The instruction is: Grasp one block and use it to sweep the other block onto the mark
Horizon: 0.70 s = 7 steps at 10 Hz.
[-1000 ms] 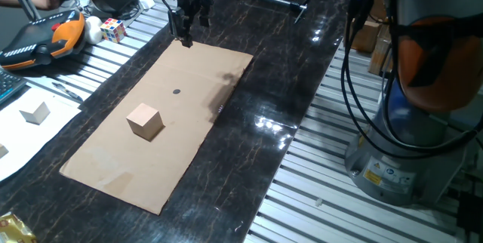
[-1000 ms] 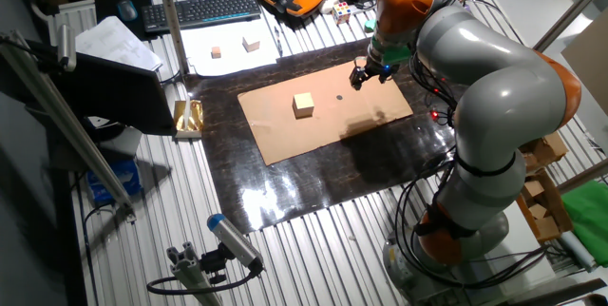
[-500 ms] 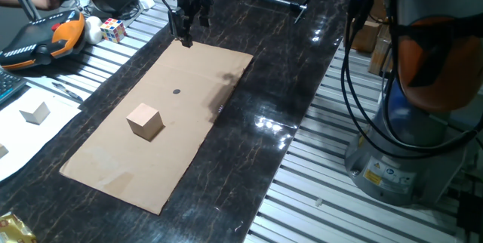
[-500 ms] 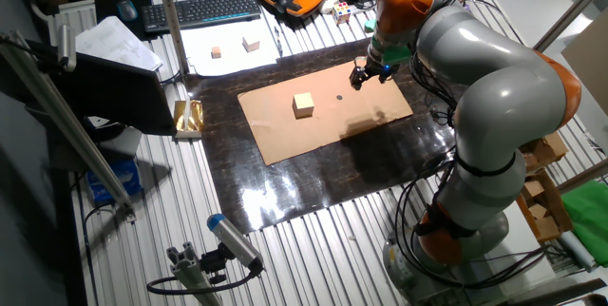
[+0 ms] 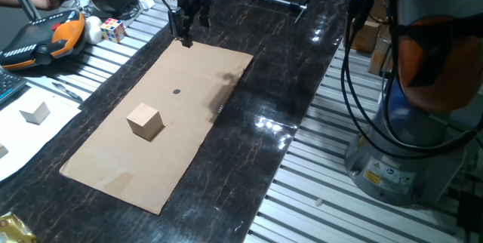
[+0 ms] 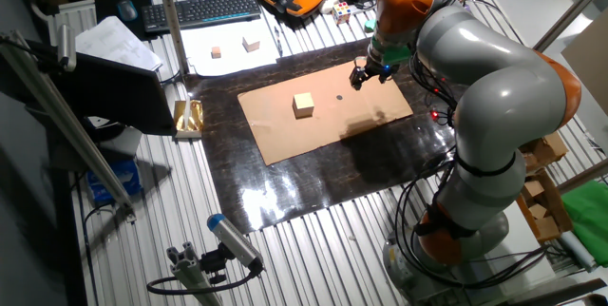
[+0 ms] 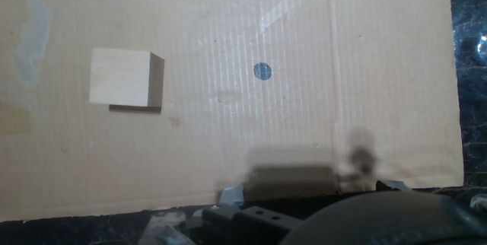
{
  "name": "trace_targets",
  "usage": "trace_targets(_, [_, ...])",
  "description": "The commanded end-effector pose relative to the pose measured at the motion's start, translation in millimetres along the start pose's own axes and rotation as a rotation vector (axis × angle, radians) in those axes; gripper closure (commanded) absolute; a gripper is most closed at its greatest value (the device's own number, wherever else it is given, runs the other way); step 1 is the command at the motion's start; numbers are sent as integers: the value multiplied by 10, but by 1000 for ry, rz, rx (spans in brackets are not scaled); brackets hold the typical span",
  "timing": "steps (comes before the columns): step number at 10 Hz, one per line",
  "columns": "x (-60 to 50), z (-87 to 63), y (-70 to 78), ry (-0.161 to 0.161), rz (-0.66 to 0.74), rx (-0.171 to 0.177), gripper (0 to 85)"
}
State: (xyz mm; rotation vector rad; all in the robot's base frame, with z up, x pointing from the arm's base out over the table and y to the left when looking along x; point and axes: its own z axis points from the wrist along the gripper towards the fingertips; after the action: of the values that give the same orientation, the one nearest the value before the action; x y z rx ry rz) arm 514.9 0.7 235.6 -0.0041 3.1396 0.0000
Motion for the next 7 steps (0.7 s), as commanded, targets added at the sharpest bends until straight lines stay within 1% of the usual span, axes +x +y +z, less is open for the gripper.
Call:
trace_targets(1, [0,-3,0,205,-111,108,837])
trace_targets(7, [0,-2,1,202,-121,108,837])
